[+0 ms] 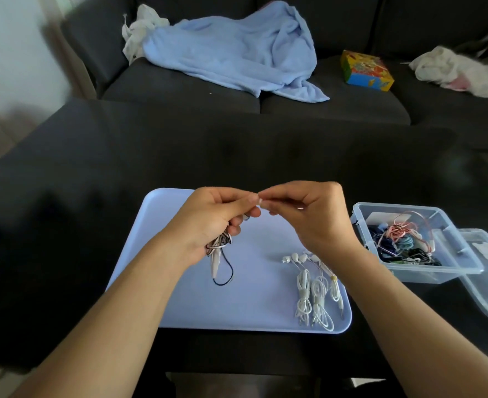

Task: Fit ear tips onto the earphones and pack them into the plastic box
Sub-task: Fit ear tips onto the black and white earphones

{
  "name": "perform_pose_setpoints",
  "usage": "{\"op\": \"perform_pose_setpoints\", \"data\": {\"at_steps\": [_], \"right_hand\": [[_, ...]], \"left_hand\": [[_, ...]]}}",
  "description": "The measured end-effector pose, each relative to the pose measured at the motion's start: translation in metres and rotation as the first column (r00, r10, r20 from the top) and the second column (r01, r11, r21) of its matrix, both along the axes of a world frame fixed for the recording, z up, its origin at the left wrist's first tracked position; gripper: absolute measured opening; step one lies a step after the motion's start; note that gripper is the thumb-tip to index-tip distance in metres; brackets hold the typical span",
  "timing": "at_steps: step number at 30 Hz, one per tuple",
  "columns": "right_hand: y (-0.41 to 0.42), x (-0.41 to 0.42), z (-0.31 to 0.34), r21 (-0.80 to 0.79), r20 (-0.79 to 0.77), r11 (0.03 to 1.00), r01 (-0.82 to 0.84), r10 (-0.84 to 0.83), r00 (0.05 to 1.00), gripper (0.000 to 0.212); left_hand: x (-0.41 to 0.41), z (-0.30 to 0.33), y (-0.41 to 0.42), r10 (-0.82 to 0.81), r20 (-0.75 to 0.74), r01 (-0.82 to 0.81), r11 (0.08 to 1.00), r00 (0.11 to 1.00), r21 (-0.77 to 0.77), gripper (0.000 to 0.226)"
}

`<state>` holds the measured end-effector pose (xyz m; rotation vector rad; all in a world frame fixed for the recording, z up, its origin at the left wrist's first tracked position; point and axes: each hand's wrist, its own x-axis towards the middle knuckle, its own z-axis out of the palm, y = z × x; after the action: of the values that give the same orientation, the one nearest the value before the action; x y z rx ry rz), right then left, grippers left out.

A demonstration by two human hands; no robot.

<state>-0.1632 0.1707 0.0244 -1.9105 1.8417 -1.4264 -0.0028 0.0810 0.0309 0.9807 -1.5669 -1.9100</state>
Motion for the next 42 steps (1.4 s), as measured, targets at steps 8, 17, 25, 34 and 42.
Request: {"op": "perform_pose_setpoints", "data": {"at_steps": [8,17,25,34,42], "right_hand": [[-0.002,0.003,-0.004,-0.001,-0.083,1.000,0.023,-0.023,0.996,0.012],[-0.003,0.012,0.002,0.183,0.865,0.967,-0.178,-0.073,0.496,0.018],[0.000,0.000,0.013,0.171,0.507,0.966,-0.193,0.082,0.858,0.023],[0.003,-0.006,0.016,0.214,0.633,0.891,-0.400,0.186,0.752,0.024],[0.001,-0.005,0.014,0.220,0.631,0.903,-0.368,0.156,0.760,0.023]], "left_hand": [[0.002,-0.005,-0.004,-0.026,-0.005,0.026,1.000,1.000,-0.012,0.012],[-0.004,-0.006,0.002,0.022,-0.071,-0.034,0.984,0.997,-0.174,0.017],[0.002,0.002,-0.003,-0.091,-0.116,0.088,0.996,0.989,-0.031,0.023],[0.007,0.009,-0.003,-0.219,-0.094,0.218,0.976,0.971,-0.017,0.046],[0.005,0.006,-0.002,-0.191,-0.097,0.190,0.981,0.977,-0.025,0.036]]}}
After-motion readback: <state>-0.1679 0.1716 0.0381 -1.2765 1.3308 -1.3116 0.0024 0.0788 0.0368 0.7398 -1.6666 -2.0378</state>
